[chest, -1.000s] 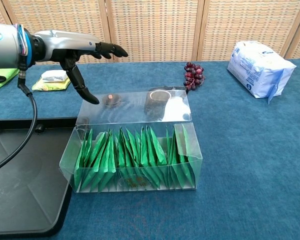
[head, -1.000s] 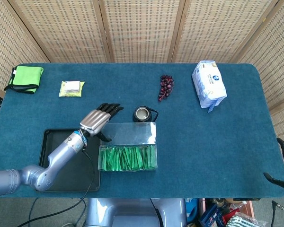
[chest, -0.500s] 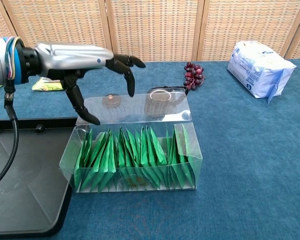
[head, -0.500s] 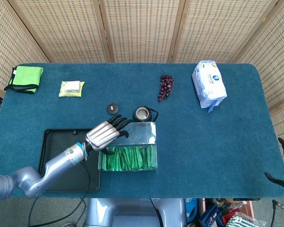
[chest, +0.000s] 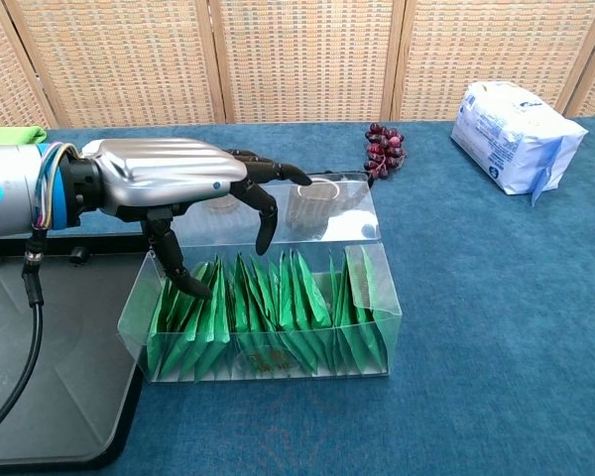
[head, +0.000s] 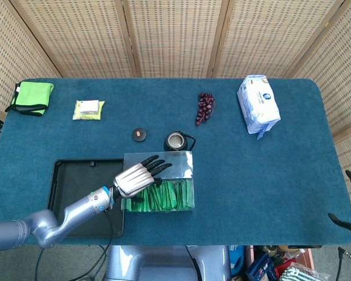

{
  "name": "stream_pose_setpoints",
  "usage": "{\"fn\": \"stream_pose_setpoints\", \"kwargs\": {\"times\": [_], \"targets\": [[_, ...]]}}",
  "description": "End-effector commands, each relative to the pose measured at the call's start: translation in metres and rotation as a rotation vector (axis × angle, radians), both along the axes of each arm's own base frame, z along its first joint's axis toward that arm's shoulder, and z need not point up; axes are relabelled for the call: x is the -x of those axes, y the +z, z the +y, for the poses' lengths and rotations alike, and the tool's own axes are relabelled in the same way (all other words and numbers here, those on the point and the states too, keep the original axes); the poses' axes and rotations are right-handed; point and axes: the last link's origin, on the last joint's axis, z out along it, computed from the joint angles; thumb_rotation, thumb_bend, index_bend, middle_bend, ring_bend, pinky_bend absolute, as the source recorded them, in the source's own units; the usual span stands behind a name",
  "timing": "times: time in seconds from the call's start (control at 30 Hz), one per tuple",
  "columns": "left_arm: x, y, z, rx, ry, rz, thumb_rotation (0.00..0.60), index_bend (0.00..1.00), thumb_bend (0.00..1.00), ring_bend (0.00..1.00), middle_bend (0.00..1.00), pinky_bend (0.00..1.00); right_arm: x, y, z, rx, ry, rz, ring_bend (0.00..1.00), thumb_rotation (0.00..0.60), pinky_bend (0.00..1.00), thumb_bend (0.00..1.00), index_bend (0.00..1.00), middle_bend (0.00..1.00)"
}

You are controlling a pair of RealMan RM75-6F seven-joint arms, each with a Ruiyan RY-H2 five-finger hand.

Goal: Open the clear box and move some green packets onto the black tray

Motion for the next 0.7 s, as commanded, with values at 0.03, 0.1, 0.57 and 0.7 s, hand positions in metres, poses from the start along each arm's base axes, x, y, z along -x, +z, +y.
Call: {"fn": "stream_pose_setpoints", "kwargs": {"times": [0.03, 0.1, 0.57, 0.7], "targets": [[0.0004, -0.0015, -0.0002, -0.001, -0.001, -0.002, 0.6, 0.45, 0.17, 0.0, 0.0, 0.0, 0.0003, 0.0005, 0.0001, 0.002, -0.001, -0.001, 0.0, 0.6, 0.0, 0.01, 0.0, 0.0], [0.0005, -0.0019, 0.0001, -0.004, -0.003, -0.003, 0.6, 0.45, 0.2, 0.0, 0.0, 0.0, 0.0007, 0.0008, 0.0002, 0.002, -0.002, -0.002, 0.0, 0.6, 0.0, 0.01, 0.0, 0.0], [0.0017, -0.0073, 0.0015, 0.004, -0.002, 0.02, 0.6, 0.46, 0.32, 0.0, 0.0, 0.0, 0.0017, 0.0002, -0.0005, -0.003, -0.006, -0.002, 0.0, 0.6, 0.0, 0.01, 0.0, 0.0], [0.001, -0.0095, 0.0026, 0.004, -0.001, 0.022, 0.6, 0.47, 0.35, 0.0, 0.0, 0.0, 0.0018, 0.0, -0.0007, -0.005, -0.007, -0.004, 0.0, 0.6, 0.0, 0.01, 0.0, 0.0]]}}
